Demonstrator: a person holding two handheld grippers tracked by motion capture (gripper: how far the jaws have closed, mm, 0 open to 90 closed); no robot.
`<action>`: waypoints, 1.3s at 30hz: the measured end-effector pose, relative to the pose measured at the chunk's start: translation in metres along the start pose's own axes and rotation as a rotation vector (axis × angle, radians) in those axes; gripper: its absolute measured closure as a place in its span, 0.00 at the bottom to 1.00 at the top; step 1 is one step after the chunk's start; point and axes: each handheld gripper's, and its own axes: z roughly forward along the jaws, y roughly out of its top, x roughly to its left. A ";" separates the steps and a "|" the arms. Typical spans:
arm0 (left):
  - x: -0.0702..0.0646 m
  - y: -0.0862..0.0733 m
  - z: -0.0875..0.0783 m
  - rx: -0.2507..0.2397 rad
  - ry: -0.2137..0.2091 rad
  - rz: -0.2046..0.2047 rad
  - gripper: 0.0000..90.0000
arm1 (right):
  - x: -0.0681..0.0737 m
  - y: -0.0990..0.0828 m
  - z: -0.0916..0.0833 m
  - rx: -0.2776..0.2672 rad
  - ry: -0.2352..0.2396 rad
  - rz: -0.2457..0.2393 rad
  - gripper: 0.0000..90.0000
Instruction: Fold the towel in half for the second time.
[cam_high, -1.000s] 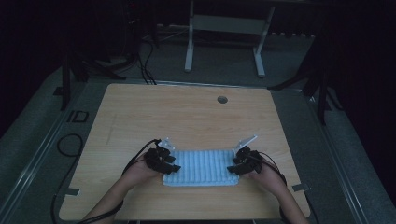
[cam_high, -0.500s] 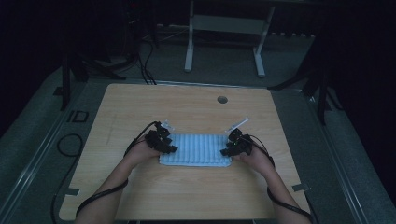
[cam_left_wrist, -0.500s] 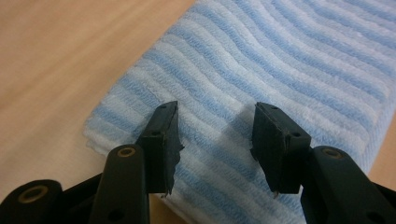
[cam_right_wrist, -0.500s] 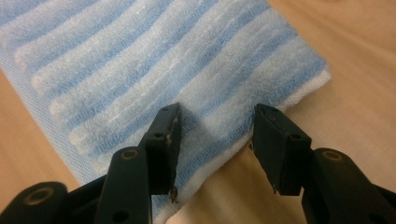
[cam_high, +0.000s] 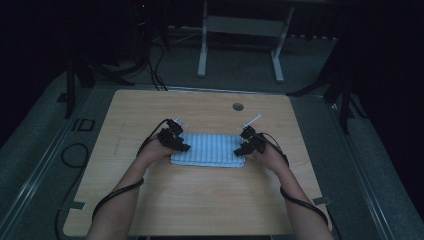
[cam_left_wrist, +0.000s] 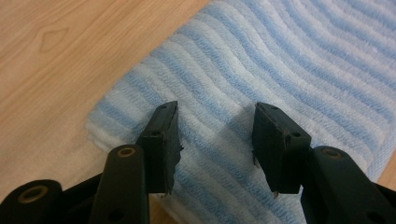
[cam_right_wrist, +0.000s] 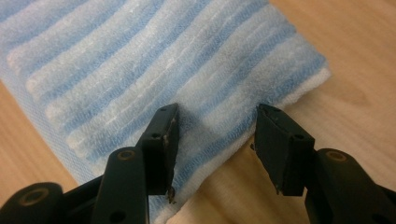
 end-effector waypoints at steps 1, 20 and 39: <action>0.000 0.001 0.000 -0.002 0.000 -0.010 0.57 | -0.001 0.001 0.000 0.000 0.001 0.003 0.55; -0.016 -0.018 -0.028 -0.085 -0.022 -0.050 0.43 | 0.017 -0.001 -0.032 -0.169 0.048 -0.067 0.23; -0.029 -0.056 -0.054 -0.274 0.075 -0.075 0.02 | 0.017 -0.061 -0.035 -0.382 0.005 -0.082 0.16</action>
